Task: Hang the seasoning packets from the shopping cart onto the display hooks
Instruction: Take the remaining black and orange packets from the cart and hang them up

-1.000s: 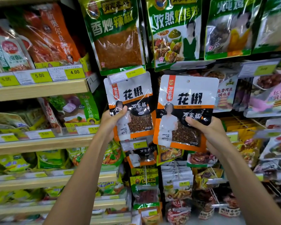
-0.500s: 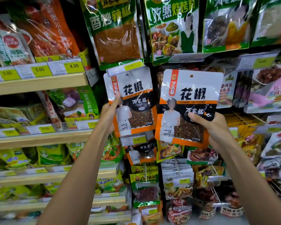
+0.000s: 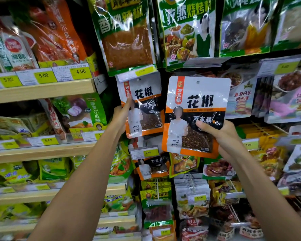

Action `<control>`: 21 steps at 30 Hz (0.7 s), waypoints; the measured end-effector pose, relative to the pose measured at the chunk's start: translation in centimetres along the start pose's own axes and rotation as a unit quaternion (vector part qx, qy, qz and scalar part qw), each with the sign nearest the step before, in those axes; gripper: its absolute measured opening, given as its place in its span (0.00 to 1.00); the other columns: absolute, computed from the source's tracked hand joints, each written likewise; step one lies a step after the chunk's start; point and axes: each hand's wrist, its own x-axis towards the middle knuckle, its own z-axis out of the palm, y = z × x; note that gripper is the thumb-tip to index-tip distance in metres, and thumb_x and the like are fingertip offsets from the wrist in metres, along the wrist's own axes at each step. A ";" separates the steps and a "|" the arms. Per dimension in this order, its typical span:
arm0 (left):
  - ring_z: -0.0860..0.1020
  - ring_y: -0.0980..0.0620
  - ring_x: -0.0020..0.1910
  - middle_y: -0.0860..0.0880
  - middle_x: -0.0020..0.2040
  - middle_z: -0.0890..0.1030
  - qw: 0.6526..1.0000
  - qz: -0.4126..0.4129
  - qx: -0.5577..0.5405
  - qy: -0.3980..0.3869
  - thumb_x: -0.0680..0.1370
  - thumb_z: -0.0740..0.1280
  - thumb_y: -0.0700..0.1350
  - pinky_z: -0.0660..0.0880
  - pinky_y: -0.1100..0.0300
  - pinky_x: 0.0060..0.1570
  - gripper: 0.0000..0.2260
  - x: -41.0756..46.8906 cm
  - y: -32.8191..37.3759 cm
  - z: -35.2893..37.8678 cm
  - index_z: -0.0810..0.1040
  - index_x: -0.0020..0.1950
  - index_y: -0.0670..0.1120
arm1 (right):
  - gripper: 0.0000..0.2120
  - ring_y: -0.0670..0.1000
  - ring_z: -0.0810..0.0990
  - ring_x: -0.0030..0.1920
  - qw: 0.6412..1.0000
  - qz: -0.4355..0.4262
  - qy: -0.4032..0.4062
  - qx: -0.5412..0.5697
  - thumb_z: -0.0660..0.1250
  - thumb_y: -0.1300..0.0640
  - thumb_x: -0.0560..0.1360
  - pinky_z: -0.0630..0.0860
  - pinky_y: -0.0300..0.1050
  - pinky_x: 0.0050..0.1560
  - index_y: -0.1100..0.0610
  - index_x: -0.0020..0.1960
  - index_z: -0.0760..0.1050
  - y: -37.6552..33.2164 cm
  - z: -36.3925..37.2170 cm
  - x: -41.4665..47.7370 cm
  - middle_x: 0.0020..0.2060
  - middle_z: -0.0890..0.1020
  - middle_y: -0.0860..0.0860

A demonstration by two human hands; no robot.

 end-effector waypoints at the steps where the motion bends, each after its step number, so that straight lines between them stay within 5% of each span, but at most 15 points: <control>1: 0.76 0.46 0.53 0.47 0.47 0.78 1.000 0.001 0.006 0.011 0.78 0.61 0.61 0.72 0.51 0.59 0.21 0.2 0.0 0.1 0.78 0.49 0.43 | 0.19 0.45 0.85 0.47 1.000 0.004 -0.001 0.002 0.76 0.50 0.61 0.79 0.43 0.49 0.53 0.50 0.79 0.0 0.2 0.1 0.43 0.87 0.46; 4: 0.77 0.44 0.52 0.43 0.49 0.79 1.000 -0.006 0.006 0.029 0.78 0.62 0.61 0.74 0.51 0.57 0.24 0.5 -0.2 0.4 0.77 0.52 0.39 | 0.26 0.48 0.84 0.50 1.000 0.013 -0.006 0.007 0.77 0.48 0.59 0.78 0.51 0.56 0.55 0.55 0.79 0.1 0.7 0.1 0.47 0.86 0.49; 7: 0.69 0.51 0.31 0.49 0.30 0.68 0.995 0.033 0.078 0.050 0.79 0.61 0.59 0.66 0.58 0.33 0.21 -0.7 -0.3 0.3 0.72 0.37 0.43 | 0.37 0.52 0.82 0.57 1.000 0.017 -0.005 0.012 0.78 0.47 0.57 0.75 0.56 0.63 0.57 0.63 0.75 0.0 1.4 0.2 0.55 0.84 0.53; 10: 0.71 0.47 0.30 0.45 0.30 0.72 0.953 0.126 0.263 0.085 0.81 0.60 0.55 0.65 0.55 0.31 0.21 -3.2 -1.0 -0.8 0.71 0.35 0.42 | 0.23 0.51 0.83 0.53 1.000 0.020 -0.009 0.010 0.78 0.49 0.59 0.75 0.58 0.63 0.51 0.53 0.80 0.1 2.3 0.5 0.49 0.86 0.51; 13: 0.78 0.40 0.46 0.40 0.46 0.81 0.875 0.247 0.374 0.183 0.82 0.61 0.46 0.70 0.52 0.39 0.12 -5.9 -1.0 -2.4 0.76 0.55 0.38 | 0.11 0.46 0.85 0.47 0.999 0.016 -0.031 -0.006 0.77 0.50 0.61 0.76 0.57 0.60 0.43 0.43 0.83 0.0 3.5 0.7 0.42 0.86 0.45; 17: 0.78 0.40 0.48 0.38 0.48 0.81 0.709 0.507 0.373 0.319 0.80 0.61 0.34 0.71 0.55 0.46 0.08 -6.7 2.0 -5.8 0.78 0.54 0.35 | 0.36 0.57 0.82 0.53 0.998 0.046 -0.044 -0.015 0.78 0.42 0.55 0.74 0.62 0.62 0.65 0.55 0.78 0.3 5.0 1.2 0.50 0.84 0.60; 19: 0.77 0.39 0.52 0.37 0.52 0.80 0.630 0.564 0.402 0.351 0.80 0.62 0.35 0.72 0.52 0.54 0.09 -5.3 3.5 -7.5 0.78 0.57 0.35 | 0.39 0.56 0.82 0.54 0.997 0.043 -0.056 -0.027 0.79 0.39 0.53 0.75 0.60 0.62 0.63 0.56 0.78 0.5 5.6 1.4 0.51 0.84 0.58; 21: 0.76 0.37 0.58 0.36 0.59 0.77 0.608 0.548 0.460 0.343 0.81 0.61 0.40 0.69 0.48 0.62 0.13 -3.8 4.1 -8.7 0.76 0.62 0.36 | 0.38 0.52 0.82 0.56 0.997 0.038 -0.067 -0.029 0.79 0.37 0.52 0.76 0.53 0.60 0.57 0.56 0.79 0.8 6.1 1.4 0.51 0.85 0.51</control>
